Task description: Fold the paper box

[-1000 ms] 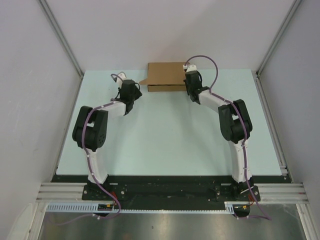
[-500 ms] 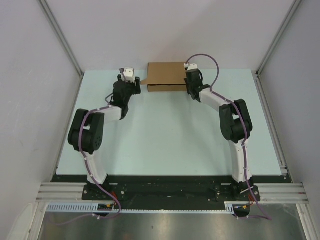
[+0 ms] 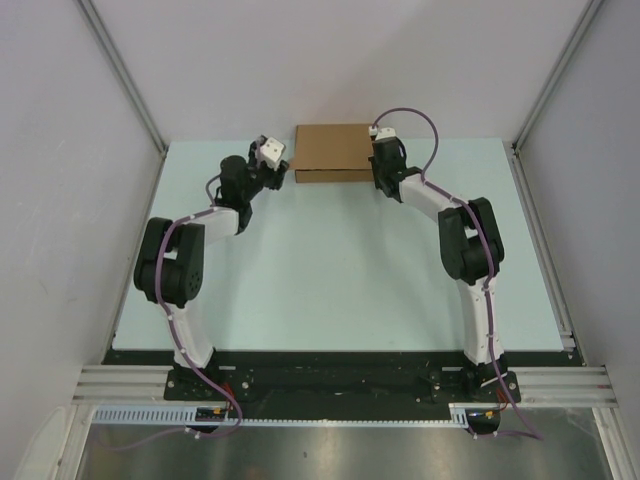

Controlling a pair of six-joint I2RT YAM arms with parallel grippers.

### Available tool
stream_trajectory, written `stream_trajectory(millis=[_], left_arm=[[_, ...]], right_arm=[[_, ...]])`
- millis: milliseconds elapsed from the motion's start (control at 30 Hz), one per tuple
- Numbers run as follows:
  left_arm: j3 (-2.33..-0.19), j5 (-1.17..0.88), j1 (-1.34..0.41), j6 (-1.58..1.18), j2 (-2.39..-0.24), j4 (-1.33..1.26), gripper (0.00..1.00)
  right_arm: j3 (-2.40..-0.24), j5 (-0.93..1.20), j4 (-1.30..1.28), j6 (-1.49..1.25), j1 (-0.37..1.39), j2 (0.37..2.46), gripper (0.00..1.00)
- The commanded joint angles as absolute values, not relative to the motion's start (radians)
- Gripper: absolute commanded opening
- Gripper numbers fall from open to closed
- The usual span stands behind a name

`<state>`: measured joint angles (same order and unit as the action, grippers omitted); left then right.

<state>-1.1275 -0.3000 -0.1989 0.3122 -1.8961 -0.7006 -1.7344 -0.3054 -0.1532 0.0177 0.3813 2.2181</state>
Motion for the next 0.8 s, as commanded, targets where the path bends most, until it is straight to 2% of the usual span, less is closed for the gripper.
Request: stream_trajectory(millis=[0,233,767], left_arm=[[-1.152,-0.416,-0.189,0.442,-1.882,-0.634,0.61],[-1.164,-0.400,-0.190,0.563,-1.882,-0.511,0.59],[-1.242,-0.288,-0.233,0.635,-2.029,-0.526,0.58]], right_arm=[[-1.793,-0.293,-0.126,0.005,0.377,2.250,0.00],[-1.807,-0.288,-0.130,0.005,0.380,2.266,0.00],[-1.813,-0.279,-0.144,-0.017,0.379,2.278,0.00]])
